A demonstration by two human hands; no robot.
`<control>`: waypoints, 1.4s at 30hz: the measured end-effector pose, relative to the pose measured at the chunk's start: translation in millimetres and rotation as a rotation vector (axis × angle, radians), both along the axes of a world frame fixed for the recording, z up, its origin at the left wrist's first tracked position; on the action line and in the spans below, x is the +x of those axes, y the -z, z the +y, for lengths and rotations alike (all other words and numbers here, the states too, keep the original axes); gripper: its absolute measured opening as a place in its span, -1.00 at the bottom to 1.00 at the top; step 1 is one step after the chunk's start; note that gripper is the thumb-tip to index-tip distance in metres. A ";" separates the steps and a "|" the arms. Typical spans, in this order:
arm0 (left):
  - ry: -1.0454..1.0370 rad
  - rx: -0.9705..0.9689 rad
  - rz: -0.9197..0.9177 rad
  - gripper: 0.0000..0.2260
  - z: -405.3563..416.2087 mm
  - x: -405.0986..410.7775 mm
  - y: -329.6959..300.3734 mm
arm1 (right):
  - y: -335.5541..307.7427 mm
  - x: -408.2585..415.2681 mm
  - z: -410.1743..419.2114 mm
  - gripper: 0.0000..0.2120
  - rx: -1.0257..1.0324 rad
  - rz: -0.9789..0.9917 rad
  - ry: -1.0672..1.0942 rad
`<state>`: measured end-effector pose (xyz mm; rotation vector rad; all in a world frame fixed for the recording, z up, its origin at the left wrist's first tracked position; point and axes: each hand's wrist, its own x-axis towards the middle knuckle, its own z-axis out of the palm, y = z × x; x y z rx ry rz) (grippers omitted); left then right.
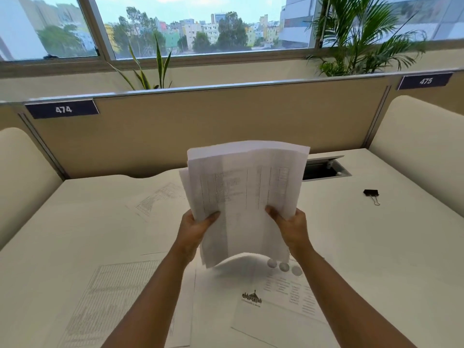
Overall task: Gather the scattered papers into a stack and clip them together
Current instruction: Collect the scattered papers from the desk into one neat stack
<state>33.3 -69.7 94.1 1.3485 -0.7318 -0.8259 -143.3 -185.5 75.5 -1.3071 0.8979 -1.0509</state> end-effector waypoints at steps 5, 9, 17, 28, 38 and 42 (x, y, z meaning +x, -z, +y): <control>-0.049 -0.040 -0.076 -0.85 0.1 -19.8 -8.0 | 8.6 -15.0 2.3 -0.74 0.005 0.003 -0.018; -0.084 -0.006 -0.119 -0.86 0.3 -32.0 -7.3 | 8.0 -17.7 3.1 -0.77 0.005 0.053 -0.016; -0.171 0.065 -0.021 -0.82 5.4 -32.0 6.0 | 23.6 -21.6 5.7 -0.67 -0.047 0.257 -0.089; -0.995 0.706 -0.188 -0.49 68.3 33.0 71.1 | 36.9 -14.2 -11.8 -0.66 0.261 0.244 -0.013; -0.720 1.290 -0.232 0.09 123.6 56.8 123.0 | 76.1 -7.5 -9.7 -0.58 0.423 0.450 -0.027; -0.702 1.212 -0.328 0.11 119.5 59.9 122.3 | 87.4 -7.8 -7.1 -0.59 0.401 0.542 -0.015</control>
